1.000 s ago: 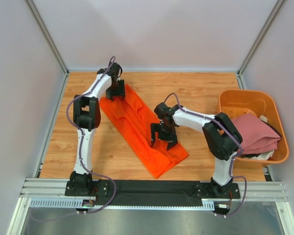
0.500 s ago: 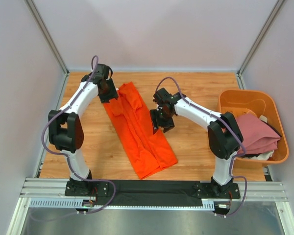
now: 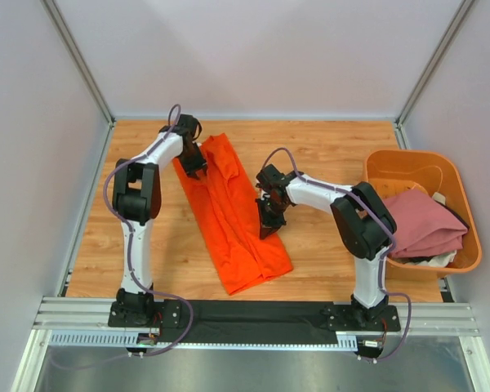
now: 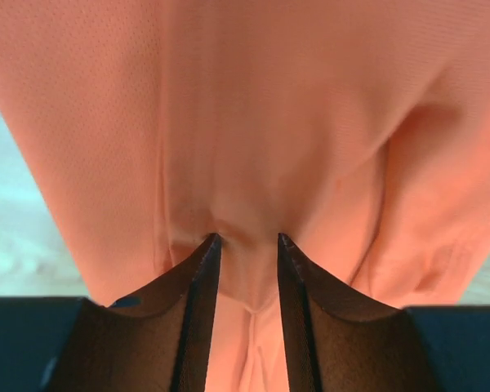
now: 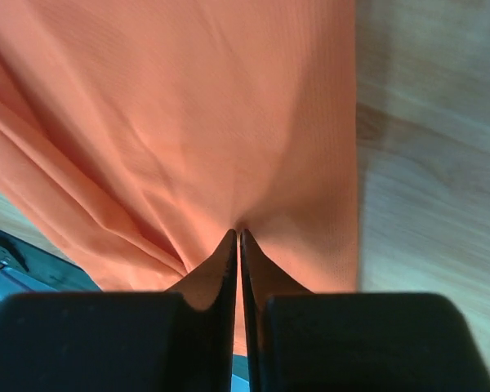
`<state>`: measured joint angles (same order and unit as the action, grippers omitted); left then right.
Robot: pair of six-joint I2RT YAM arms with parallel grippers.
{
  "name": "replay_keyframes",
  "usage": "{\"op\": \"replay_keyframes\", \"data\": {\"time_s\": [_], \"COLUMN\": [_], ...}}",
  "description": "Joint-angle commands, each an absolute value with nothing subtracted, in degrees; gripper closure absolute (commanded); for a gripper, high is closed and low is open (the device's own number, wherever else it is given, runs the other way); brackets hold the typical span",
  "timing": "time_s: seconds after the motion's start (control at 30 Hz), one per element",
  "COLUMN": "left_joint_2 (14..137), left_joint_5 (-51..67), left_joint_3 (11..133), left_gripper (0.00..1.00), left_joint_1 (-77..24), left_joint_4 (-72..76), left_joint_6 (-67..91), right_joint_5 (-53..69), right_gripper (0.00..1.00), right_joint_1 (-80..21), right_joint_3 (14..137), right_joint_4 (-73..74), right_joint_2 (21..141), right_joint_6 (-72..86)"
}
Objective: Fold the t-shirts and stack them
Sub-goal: Fold the tshirt
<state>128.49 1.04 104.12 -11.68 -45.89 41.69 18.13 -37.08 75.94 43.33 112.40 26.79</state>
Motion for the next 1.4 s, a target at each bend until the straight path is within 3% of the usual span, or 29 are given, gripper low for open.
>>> {"op": "replay_keyframes", "data": {"time_s": [0.0, 0.13, 0.27, 0.37, 0.4, 0.5, 0.63, 0.77, 1.0, 1.37], "left_joint_2": [133.3, 135.8, 133.0, 124.1, 121.5, 111.2, 105.3, 108.3, 115.8, 120.4], "left_joint_5": [1.8, 3.9, 3.5, 1.7, 0.7, 0.1, 0.9, 4.4, 5.9, 7.6], "left_joint_3": [110.1, 116.0, 117.2, 110.9, 108.8, 100.5, 92.2, 91.4, 95.3, 93.9], "left_gripper": [0.58, 0.57, 0.49, 0.41, 0.41, 0.39, 0.47, 0.6, 0.81, 0.87], "left_joint_1": [-12.5, -14.1, -15.3, -15.4, -15.3, -15.2, -15.2, -15.2, -15.1, -15.4], "left_joint_4": [-49.5, -48.3, -50.4, -49.7, -48.7, -46.8, -44.7, -43.8, -46.8, -45.4], "left_joint_6": [37.9, 33.3, 30.4, 30.2, 30.3, 30.8, 31.7, 32.8, 34.8, 37.4], "right_joint_5": [22.0, 26.1, 25.5, 23.7, 25.5, 28.3, 33.0, 33.9, 35.2, 36.8], "right_gripper": [0.95, 0.95, 0.9, 0.67, 0.54, 0.41, 0.4, 0.45, 0.42, 0.47], "right_joint_1": [-37.7, -39.2, -39.8, -39.9, -40.0, -40.5, -41.7, -43.2, -43.9, -44.1], "right_joint_3": [72.3, 68.0, 69.2, 74.3, 75.7, 75.4, 75.4, 81.1, 87.4, 84.1], "right_joint_4": [36.1, 29.6, 30.0, 36.9, 39.8, 40.7, 36.2, 35.2, 37.4, 34.7], "right_joint_2": [111.5, 109.3, 106.5, 104.9, 104.9, 104.4, 105.4, 110.9, 117.4, 118.0], "right_joint_6": [33.1, 40.3, 40.0, 33.1, 28.7, 23.4, 23.1, 23.4, 21.7, 23.9]}}
